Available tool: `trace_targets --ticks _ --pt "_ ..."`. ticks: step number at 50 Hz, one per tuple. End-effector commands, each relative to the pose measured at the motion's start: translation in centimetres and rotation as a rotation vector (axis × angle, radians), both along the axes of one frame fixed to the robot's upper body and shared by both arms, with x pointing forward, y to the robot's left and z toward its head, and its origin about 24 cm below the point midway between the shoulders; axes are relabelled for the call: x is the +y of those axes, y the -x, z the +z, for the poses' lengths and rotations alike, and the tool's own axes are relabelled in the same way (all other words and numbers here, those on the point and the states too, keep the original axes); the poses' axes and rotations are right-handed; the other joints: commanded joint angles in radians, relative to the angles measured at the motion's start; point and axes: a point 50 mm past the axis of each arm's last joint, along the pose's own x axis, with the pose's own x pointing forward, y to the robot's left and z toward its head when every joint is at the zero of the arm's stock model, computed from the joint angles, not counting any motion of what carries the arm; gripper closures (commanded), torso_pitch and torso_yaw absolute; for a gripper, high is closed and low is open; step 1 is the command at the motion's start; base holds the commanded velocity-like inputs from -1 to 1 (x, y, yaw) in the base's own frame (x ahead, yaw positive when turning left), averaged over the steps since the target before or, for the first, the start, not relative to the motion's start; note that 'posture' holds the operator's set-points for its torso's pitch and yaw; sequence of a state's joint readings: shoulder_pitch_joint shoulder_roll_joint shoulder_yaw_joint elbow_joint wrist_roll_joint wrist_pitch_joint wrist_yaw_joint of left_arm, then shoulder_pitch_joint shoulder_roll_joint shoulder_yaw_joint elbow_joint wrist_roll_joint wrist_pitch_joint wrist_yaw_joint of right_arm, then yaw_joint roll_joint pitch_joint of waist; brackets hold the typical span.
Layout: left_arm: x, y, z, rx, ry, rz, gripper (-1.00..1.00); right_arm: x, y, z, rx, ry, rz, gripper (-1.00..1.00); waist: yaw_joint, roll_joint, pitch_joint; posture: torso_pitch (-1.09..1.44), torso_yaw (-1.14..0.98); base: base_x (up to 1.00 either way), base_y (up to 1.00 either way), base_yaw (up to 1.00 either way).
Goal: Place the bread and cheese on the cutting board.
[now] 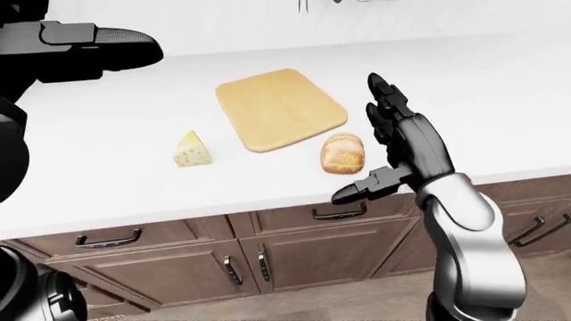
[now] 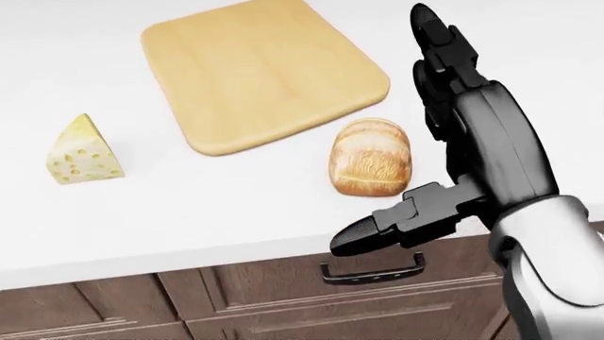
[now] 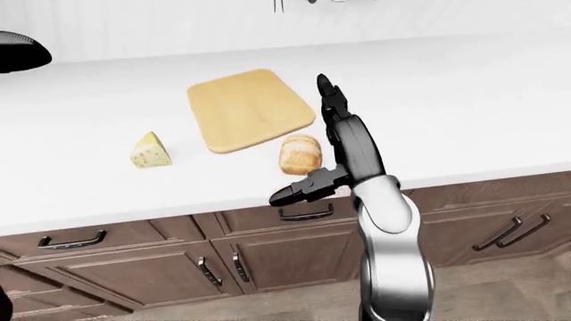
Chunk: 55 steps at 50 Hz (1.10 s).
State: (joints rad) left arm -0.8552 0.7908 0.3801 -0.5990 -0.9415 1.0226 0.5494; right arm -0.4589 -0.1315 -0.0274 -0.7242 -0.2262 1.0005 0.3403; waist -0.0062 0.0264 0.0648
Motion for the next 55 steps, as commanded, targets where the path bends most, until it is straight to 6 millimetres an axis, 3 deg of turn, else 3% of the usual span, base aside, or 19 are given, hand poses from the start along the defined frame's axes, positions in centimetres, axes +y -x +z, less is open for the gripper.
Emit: trace_targets --ticks 1,11,20,55 --pt "0.1 0.7 1.0 -0.064 0.003 0.009 -1.00 0.1 0.4 1.4 -0.073 0.004 0.001 -1.00 -0.001 0.004 -0.021 0.00 0.00 0.00 0.00 0.00" --pt "0.1 0.7 1.0 -0.065 0.002 0.008 -1.00 0.2 -1.5 2.3 -0.031 -0.043 -0.028 -1.00 -0.001 0.006 -0.028 0.00 0.00 0.00 0.00 0.00" --pt "0.0 0.5 0.9 -0.063 0.002 0.007 -1.00 0.2 -2.4 1.0 -0.010 -0.053 -0.022 -1.00 -0.001 0.008 -0.036 0.00 0.00 0.00 0.00 0.00" --pt "0.4 1.0 1.3 -0.073 0.010 0.012 -1.00 -0.6 0.2 -1.0 0.034 0.025 0.038 -0.94 -0.014 0.008 -0.025 0.00 0.00 0.00 0.00 0.00"
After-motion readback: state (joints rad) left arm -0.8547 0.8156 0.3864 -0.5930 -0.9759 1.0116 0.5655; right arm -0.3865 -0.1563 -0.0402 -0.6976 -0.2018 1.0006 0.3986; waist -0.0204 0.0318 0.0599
